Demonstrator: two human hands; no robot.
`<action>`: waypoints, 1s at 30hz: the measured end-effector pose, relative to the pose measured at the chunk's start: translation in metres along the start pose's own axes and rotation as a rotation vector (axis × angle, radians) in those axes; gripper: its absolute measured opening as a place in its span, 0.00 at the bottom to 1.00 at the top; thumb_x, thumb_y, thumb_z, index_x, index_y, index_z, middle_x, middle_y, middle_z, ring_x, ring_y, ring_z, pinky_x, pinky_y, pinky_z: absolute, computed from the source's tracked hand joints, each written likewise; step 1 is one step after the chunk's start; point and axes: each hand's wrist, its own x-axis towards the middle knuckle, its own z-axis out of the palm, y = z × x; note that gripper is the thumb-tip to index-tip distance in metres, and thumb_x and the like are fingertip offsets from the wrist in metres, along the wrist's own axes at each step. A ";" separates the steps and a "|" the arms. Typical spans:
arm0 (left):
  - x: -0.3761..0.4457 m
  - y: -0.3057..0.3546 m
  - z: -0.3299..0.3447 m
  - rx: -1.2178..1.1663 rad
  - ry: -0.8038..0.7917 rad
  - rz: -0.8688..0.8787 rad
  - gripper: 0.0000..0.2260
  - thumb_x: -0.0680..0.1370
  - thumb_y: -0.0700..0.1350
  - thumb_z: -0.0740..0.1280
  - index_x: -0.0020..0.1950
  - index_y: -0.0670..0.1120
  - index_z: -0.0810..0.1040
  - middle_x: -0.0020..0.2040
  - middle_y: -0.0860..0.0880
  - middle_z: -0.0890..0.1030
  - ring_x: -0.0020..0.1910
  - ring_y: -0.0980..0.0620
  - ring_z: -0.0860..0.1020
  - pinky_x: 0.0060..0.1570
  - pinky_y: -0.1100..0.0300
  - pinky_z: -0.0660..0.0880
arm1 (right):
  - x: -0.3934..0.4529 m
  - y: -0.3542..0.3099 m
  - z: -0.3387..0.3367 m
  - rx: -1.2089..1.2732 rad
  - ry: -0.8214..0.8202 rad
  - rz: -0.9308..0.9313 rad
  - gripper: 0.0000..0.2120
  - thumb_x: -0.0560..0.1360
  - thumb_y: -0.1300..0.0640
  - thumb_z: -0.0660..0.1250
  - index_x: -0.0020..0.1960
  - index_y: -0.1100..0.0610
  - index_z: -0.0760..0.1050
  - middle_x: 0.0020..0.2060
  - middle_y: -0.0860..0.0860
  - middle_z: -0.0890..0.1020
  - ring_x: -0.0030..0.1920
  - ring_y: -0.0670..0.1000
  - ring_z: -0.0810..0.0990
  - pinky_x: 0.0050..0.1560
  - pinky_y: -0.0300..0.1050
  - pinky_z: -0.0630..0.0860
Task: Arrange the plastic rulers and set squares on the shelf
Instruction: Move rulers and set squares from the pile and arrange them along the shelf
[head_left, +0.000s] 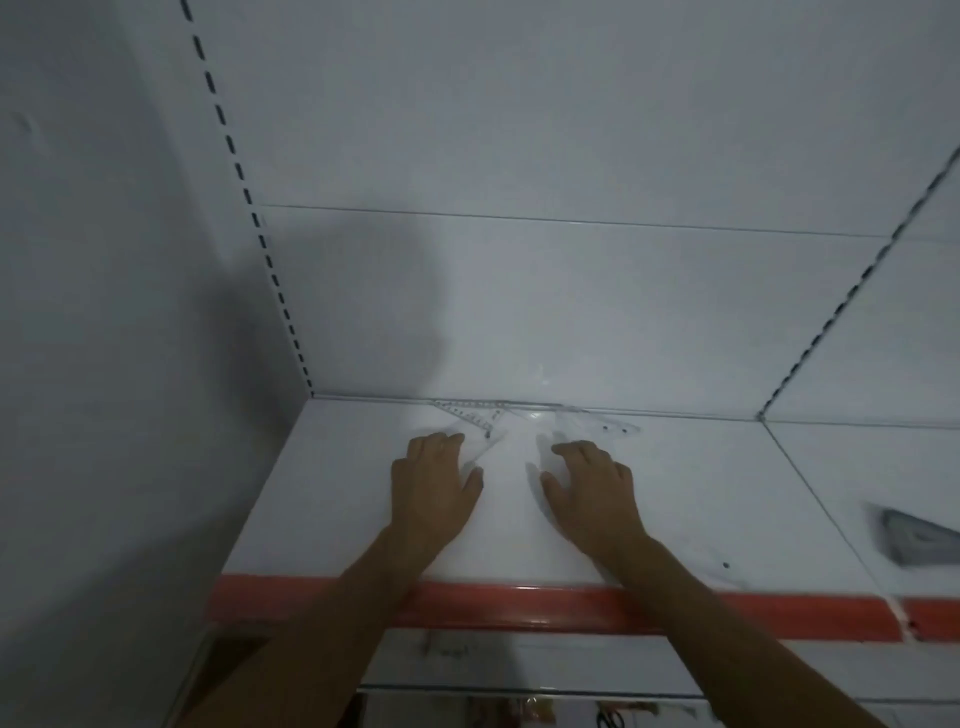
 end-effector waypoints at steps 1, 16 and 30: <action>0.003 0.000 0.003 0.020 0.000 -0.003 0.25 0.78 0.59 0.58 0.72 0.49 0.67 0.70 0.49 0.69 0.70 0.48 0.64 0.64 0.50 0.63 | -0.005 0.010 0.000 -0.027 0.032 0.032 0.24 0.74 0.41 0.53 0.61 0.54 0.75 0.55 0.52 0.78 0.55 0.55 0.78 0.54 0.50 0.70; 0.017 0.002 0.021 -0.036 0.066 0.083 0.13 0.78 0.48 0.65 0.62 0.50 0.78 0.58 0.49 0.78 0.59 0.46 0.72 0.55 0.49 0.67 | -0.015 0.050 0.011 -0.109 0.119 0.240 0.25 0.75 0.39 0.59 0.66 0.52 0.70 0.58 0.51 0.77 0.57 0.53 0.74 0.57 0.50 0.68; 0.014 -0.006 0.032 -0.265 0.043 0.330 0.11 0.75 0.37 0.65 0.55 0.46 0.79 0.54 0.49 0.80 0.54 0.45 0.75 0.55 0.47 0.72 | -0.018 0.051 0.016 -0.073 0.163 0.083 0.23 0.70 0.35 0.61 0.56 0.50 0.76 0.49 0.48 0.78 0.49 0.51 0.77 0.49 0.47 0.69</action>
